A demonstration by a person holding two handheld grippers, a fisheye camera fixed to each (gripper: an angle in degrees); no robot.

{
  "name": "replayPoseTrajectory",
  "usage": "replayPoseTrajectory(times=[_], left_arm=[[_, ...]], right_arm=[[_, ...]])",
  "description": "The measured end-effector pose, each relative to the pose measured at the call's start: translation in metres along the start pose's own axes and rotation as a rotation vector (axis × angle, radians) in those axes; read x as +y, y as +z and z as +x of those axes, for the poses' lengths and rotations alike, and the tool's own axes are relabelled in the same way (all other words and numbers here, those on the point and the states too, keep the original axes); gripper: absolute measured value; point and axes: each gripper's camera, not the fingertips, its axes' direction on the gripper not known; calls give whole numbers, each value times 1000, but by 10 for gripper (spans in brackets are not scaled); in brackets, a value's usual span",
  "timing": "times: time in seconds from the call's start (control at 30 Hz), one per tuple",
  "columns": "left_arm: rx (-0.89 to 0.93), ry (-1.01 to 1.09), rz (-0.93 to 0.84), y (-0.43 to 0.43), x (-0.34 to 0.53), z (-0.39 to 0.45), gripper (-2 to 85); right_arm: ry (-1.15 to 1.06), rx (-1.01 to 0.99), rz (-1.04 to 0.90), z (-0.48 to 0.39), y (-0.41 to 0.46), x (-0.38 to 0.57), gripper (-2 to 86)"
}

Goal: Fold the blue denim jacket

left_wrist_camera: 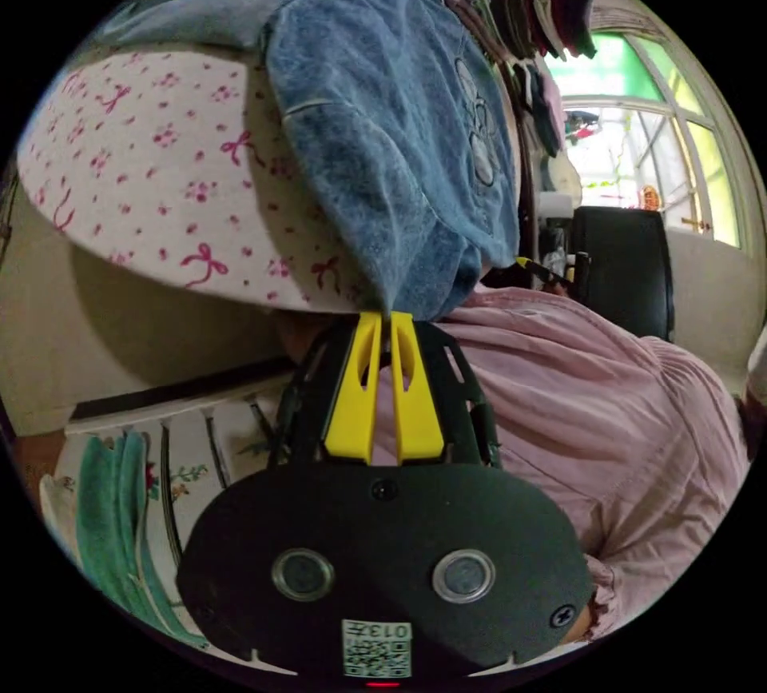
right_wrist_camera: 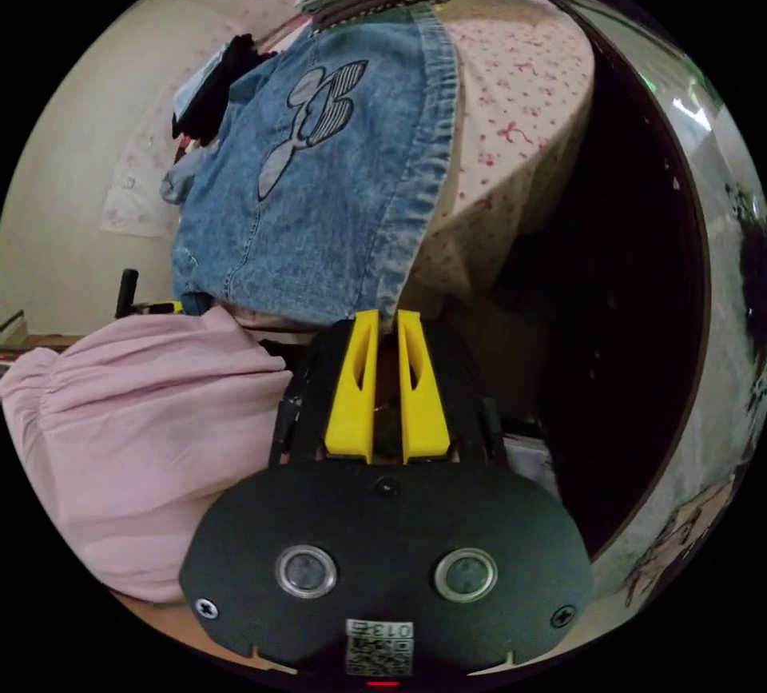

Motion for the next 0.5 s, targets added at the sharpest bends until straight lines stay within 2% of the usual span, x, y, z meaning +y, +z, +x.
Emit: replayPoseTrajectory(times=[0.1, 0.23, 0.37, 0.5], left_arm=[[-80, 28, 2, -35, 11, 5, -2], [-266, 115, 214, -91, -25, 37, -3], [-540, 218, 305, -63, -120, 82, -3], [-776, 359, 242, -10, -201, 119, -3]], right_arm=[[-2, 130, 92, -8, -32, -6, 21], [-91, 277, 146, -31, -45, -43, 14], [-260, 389, 161, -85, -9, -127, 6], [-405, 425, 185, -137, 36, -222, 4]])
